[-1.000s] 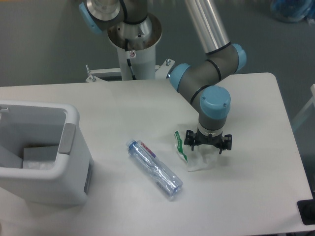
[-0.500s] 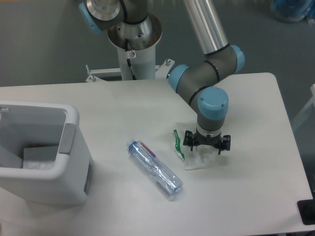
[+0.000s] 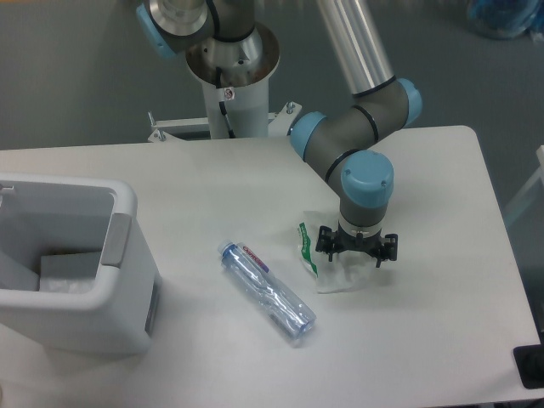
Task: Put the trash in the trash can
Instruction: 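Lower the gripper onto the plastic bag and align the fingers, then close the gripper on the plastic bag and lift it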
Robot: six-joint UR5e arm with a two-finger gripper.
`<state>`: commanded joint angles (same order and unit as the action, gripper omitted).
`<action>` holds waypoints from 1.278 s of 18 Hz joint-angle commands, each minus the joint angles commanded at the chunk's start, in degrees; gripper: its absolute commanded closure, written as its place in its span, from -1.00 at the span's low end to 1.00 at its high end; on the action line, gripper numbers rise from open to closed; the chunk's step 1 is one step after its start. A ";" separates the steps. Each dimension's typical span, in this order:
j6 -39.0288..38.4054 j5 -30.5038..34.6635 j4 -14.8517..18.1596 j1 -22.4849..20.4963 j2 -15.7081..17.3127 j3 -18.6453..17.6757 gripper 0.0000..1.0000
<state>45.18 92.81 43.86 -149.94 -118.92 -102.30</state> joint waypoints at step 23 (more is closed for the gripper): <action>0.53 0.09 -0.35 0.53 0.70 -0.18 0.59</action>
<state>45.70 92.90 43.51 -149.41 -118.21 -102.48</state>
